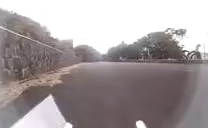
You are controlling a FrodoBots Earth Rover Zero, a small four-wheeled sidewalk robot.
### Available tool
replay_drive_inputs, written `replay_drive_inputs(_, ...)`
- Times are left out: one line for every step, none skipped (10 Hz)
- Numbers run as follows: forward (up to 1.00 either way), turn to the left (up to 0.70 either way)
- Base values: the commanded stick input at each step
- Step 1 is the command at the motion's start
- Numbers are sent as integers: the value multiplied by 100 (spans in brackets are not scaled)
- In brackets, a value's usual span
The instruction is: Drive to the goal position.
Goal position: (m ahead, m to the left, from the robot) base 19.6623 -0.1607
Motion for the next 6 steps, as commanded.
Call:
replay_drive_inputs(100, -18)
replay_drive_inputs(100, 0)
replay_drive_inputs(100, 0)
replay_drive_inputs(100, 0)
replay_drive_inputs(100, -2)
replay_drive_inputs(100, -17)
